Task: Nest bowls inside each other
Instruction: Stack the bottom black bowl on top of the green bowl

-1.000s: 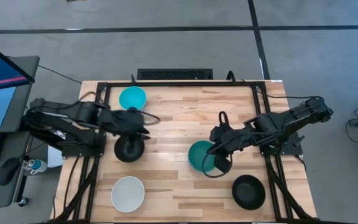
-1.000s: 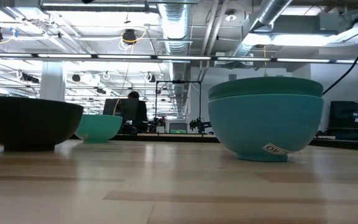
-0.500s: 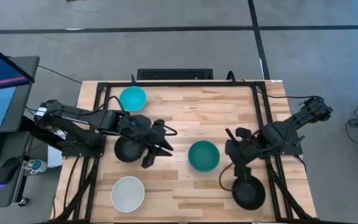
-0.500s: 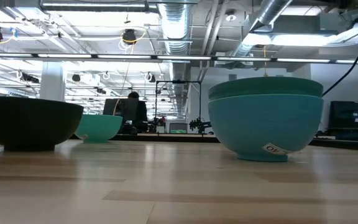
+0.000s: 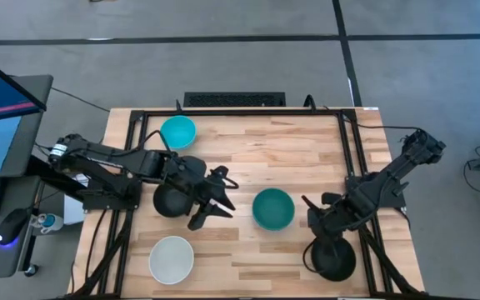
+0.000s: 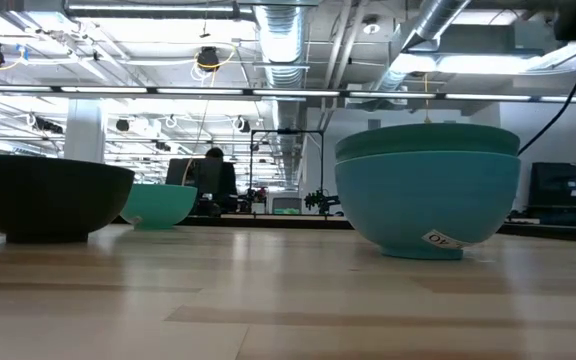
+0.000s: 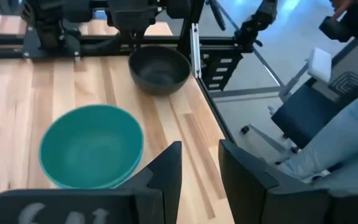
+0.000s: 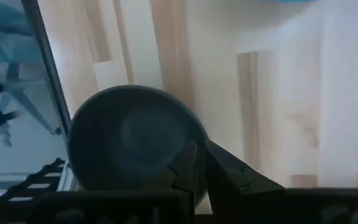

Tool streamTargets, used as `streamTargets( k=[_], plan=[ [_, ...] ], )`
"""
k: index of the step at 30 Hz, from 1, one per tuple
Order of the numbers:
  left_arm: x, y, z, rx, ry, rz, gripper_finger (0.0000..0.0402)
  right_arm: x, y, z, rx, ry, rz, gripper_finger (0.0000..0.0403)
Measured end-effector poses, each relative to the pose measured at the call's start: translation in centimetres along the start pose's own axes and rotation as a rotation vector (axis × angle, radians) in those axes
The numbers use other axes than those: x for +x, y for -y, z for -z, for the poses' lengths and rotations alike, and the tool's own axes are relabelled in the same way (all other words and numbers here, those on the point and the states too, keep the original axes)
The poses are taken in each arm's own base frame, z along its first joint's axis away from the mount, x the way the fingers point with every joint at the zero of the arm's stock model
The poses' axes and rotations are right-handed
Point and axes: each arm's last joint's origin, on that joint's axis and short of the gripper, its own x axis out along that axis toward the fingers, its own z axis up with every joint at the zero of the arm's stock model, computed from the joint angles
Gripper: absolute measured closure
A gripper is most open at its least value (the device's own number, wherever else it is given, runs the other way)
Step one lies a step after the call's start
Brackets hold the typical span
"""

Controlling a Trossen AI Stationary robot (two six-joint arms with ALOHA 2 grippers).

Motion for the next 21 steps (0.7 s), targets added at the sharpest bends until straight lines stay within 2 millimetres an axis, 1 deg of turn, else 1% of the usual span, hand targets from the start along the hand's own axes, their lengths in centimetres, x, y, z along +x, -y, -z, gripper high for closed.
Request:
streamTargets(
  k=[2,8,14,17,21],
  plan=[
    [0.0,0.1,0.0,0.011,0.001,0.017,0.0305,0.9,0.2,0.3,0.002,-0.024,0.006,0.0351],
    [0.0,0.1,-0.2,0.061,0.016,0.037,0.0305,2.4,1.0,1.1,0.011,-0.103,0.032,0.0351],
    [0.0,0.1,-0.2,0.066,0.019,0.034,0.0305,4.1,1.4,2.3,0.006,-0.211,0.020,0.0351],
    [0.0,0.1,-0.2,0.067,0.020,0.028,0.0305,4.3,1.2,2.6,-0.003,-0.234,0.001,0.0351],
    [0.0,0.1,-0.2,0.066,0.021,0.023,0.0305,4.4,0.8,2.1,-0.015,-0.180,-0.051,0.0351]
  ],
)
